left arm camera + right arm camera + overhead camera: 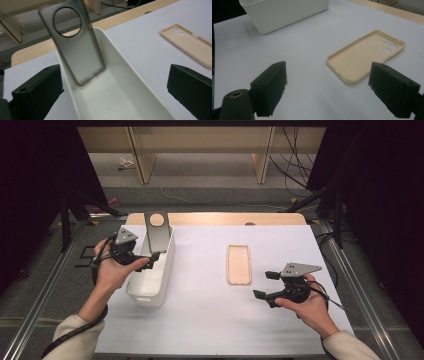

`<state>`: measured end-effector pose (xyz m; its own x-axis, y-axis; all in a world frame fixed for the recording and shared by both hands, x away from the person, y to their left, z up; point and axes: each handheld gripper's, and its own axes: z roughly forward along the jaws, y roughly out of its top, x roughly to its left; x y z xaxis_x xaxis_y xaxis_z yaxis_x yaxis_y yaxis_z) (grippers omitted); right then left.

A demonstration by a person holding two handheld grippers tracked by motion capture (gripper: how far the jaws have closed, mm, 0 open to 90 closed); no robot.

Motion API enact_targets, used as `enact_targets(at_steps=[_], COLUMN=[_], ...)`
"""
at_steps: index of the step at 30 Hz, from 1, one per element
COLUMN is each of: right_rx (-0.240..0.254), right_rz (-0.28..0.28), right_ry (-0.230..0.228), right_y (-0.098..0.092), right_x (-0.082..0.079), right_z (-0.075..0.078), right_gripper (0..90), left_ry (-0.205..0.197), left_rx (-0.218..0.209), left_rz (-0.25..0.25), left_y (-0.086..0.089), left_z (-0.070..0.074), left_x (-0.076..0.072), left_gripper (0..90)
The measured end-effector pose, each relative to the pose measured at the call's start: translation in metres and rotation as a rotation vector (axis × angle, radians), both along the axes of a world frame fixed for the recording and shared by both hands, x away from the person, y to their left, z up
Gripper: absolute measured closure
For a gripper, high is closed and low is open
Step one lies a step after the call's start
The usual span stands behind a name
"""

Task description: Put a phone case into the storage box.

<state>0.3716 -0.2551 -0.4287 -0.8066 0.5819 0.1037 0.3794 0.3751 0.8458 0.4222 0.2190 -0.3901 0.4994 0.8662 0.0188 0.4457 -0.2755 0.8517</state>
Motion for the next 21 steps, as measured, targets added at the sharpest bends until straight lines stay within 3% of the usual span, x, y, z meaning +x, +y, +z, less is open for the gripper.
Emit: enact_targets(at_steps=[3,9,14,16,21], right_rx=[0.000,-0.004,-0.002,-0.005,-0.005], right_rz=[0.001,0.006,0.018,0.027,0.036], right_ry=[-0.001,0.000,0.003,0.000,-0.003], right_y=[-0.001,-0.001,0.000,0.001,0.002], right_x=[0.000,0.003,0.005,0.005,0.006], right_z=[0.001,0.000,-0.001,-0.002,-0.001], right_gripper=[16.0,16.0,16.0,16.0,16.0], left_ry=[-0.037,-0.034,-0.053,-0.085,-0.095], left_rx=[-0.032,-0.063,-0.040,-0.006,-0.023], left_rz=[-0.021,-0.062,-0.081,-0.083,-0.092], left_y=[-0.008,-0.023,-0.033,-0.039,-0.047], left_z=[-0.003,-0.014,-0.018,-0.018,-0.022], left_x=[-0.014,-0.035,-0.049,-0.059,-0.076], left_gripper=[0.0,0.0,0.0,0.0,0.0])
